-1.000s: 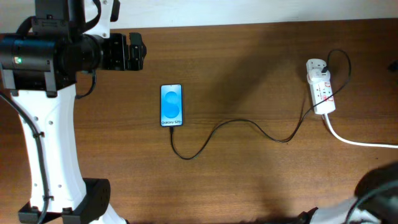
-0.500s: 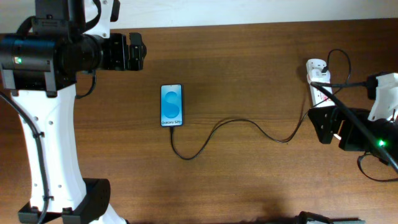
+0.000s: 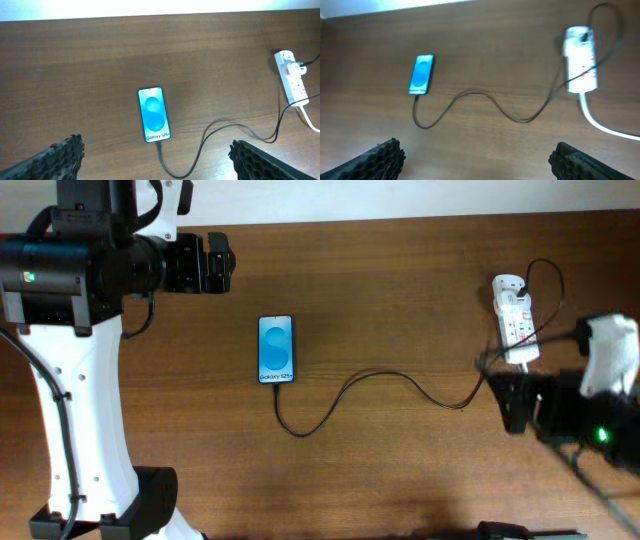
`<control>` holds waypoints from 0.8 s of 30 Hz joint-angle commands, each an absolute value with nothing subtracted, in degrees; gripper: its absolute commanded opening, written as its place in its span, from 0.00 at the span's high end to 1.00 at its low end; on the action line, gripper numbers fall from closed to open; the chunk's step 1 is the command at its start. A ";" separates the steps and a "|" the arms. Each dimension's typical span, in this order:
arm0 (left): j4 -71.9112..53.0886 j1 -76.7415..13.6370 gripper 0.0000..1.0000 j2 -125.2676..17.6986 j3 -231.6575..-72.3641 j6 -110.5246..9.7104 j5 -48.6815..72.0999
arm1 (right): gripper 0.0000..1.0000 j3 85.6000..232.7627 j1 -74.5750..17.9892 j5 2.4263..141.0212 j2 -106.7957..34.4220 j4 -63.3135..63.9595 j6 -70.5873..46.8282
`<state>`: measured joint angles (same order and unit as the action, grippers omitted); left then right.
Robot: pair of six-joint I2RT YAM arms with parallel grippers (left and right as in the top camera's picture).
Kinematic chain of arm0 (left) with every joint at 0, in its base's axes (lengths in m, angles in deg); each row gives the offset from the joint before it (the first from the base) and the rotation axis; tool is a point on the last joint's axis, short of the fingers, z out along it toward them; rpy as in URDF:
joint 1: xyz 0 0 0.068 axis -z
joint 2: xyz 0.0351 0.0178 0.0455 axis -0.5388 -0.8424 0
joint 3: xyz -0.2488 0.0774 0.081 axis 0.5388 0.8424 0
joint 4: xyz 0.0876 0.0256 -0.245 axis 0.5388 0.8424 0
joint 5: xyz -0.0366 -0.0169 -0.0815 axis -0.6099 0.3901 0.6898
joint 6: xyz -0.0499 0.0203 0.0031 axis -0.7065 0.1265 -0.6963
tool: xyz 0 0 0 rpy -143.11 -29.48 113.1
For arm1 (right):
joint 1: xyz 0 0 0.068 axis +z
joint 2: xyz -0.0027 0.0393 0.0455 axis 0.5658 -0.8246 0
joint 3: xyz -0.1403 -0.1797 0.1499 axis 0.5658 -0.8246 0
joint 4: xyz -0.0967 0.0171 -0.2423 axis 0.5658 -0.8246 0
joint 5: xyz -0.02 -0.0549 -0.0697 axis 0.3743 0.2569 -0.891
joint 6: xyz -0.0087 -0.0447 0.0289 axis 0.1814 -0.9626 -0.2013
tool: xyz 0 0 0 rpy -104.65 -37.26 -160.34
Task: Plug charger to phone and switch on socket
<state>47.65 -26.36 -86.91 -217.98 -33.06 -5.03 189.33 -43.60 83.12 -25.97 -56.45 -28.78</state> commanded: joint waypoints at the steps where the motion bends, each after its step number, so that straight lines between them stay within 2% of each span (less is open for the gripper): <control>1: 47.60 -26.73 0.01 -86.36 -218.54 -32.80 -5.25 | 0.02 189.35 -42.97 75.95 -21.29 -56.19 -28.53; 5: 47.60 -26.73 0.00 -86.36 -218.54 -32.80 -5.25 | 0.02 185.92 -42.97 74.97 -16.79 -51.69 -28.56; 12: 47.60 -26.73 0.01 -86.36 -218.54 -32.80 -5.25 | 0.02 155.72 -40.78 74.99 -2.84 -20.95 -28.53; 16: 47.60 -26.73 0.01 -86.36 -218.54 -32.80 -5.25 | 0.02 142.95 -39.98 74.99 3.76 -8.04 -28.53; 24: 47.60 -26.73 0.01 -86.36 -218.54 -32.80 -5.25 | 0.02 133.99 -37.40 75.01 11.56 8.51 -28.53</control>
<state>47.65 -26.36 -86.91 -217.98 -33.06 -5.03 135.63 -38.58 75.47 9.85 6.02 -28.80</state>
